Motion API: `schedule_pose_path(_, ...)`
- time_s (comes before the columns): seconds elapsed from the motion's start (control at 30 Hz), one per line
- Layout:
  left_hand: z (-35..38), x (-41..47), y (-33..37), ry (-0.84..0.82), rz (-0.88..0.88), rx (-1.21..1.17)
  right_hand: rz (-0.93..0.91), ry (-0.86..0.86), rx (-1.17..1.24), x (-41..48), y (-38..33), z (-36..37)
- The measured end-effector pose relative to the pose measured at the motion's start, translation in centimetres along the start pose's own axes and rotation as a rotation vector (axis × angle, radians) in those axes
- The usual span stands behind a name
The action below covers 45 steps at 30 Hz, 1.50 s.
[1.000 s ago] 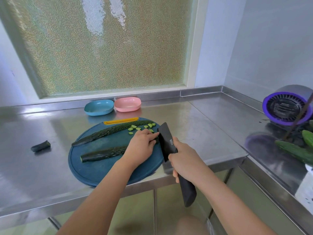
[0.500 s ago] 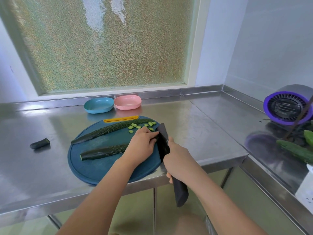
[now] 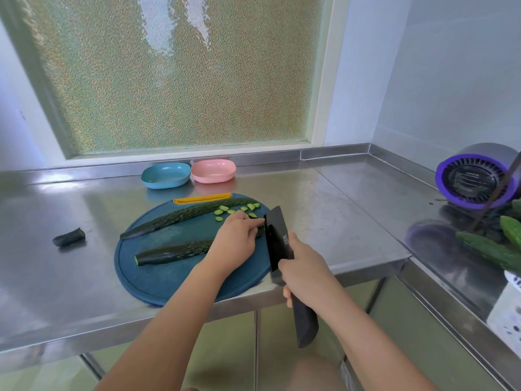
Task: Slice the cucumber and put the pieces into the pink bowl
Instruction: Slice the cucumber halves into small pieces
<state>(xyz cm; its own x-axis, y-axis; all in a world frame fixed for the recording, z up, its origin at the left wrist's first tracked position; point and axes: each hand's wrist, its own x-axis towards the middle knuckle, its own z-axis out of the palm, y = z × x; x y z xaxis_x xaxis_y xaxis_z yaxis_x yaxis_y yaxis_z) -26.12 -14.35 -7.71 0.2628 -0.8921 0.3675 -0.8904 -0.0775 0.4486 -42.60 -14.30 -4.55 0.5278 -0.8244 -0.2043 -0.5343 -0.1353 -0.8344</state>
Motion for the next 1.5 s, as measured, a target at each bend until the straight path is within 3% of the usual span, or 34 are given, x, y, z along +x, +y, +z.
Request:
schedule_pose_path(0.97,-0.2,0.1,0.2,-0.015,-0.008,-0.016,0.001,-0.028,0.118,0.1,-0.6,-0.6)
schedule_pose_path(1.5,0.2,0.3,-0.1,0.019,0.023,-0.029,0.012,-0.04,-0.13,-0.5,-1.2,1.2)
